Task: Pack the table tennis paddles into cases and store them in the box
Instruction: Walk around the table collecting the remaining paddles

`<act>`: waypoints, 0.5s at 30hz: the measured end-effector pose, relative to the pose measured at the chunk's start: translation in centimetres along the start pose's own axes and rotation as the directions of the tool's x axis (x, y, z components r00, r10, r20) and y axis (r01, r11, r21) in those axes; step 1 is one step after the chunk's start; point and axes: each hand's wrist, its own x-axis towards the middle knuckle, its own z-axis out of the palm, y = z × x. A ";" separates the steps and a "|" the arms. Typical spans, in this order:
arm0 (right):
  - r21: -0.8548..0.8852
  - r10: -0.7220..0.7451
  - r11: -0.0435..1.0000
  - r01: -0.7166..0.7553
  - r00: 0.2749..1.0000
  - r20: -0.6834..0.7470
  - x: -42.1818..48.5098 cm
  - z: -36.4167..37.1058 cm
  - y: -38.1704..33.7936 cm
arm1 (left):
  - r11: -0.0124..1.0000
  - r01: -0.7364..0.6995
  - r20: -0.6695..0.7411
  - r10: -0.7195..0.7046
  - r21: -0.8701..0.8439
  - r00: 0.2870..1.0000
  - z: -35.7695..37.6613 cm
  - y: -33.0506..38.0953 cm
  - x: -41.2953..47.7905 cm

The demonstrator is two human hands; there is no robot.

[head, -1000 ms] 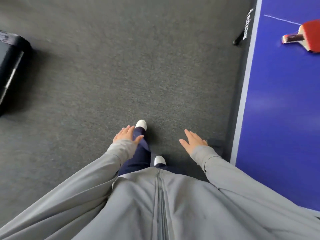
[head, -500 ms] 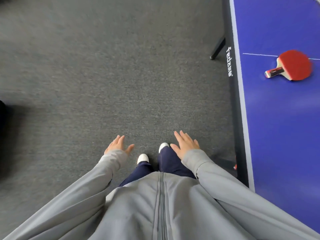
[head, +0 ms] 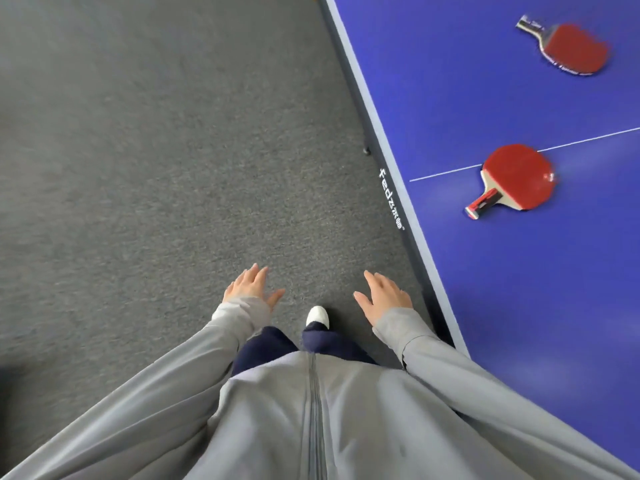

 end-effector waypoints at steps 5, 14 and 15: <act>0.174 0.097 0.982 -0.070 0.984 -0.151 2.7 -5.0 0.3 | 0.981 -0.169 -0.017 0.172 0.093 0.985 -3.9 5.2 5.5; 0.465 0.360 0.861 -0.205 0.892 -0.274 9.1 -10.4 -0.3 | 0.910 -0.386 0.100 0.375 0.152 0.922 -10.2 9.6 17.7; 0.530 0.420 0.820 -0.217 0.856 -0.300 9.5 -11.1 -0.1 | 0.894 -0.420 0.106 0.407 0.156 0.907 -11.4 10.1 19.3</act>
